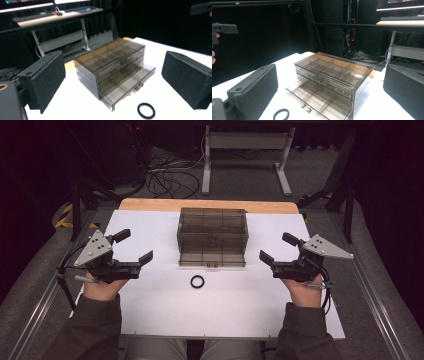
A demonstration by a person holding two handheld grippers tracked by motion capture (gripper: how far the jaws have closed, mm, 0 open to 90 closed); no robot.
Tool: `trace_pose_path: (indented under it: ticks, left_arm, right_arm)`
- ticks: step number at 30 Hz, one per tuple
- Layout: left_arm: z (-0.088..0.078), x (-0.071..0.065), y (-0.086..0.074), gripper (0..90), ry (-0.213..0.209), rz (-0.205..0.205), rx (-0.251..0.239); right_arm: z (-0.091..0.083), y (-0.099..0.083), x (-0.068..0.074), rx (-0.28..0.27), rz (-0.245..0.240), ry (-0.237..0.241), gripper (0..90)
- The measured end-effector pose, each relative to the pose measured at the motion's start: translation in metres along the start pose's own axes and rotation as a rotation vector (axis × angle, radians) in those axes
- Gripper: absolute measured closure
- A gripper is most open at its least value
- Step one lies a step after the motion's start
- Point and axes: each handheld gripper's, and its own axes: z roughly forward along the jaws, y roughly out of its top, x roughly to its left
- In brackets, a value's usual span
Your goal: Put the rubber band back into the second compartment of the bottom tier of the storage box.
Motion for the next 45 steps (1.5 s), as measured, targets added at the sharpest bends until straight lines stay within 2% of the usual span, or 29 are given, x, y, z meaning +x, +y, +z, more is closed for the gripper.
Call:
trace_pose_path:
  ticks: [11, 22, 33, 45]
  left_arm:
    - [0.023, -0.01, -0.01, 10.9, -0.047, 0.031, 0.09]
    - [0.035, -0.015, -0.018, 12.7, -0.067, 0.043, 0.127]
    - [0.049, -0.025, -0.025, 12.9, -0.107, 0.053, 0.17]
    - [0.062, -0.03, -0.034, 14.0, -0.129, 0.062, 0.213]
  right_arm:
    - [-0.003, 0.002, 0.001, -0.011, 0.004, -0.005, 0.3]
    - [-0.004, 0.004, 0.004, -0.026, 0.001, -0.013, 0.4]
    - [-0.004, 0.005, 0.006, -0.021, -0.005, -0.011, 0.7]
    - [-0.006, 0.007, 0.008, -0.024, -0.022, -0.024, 0.8]
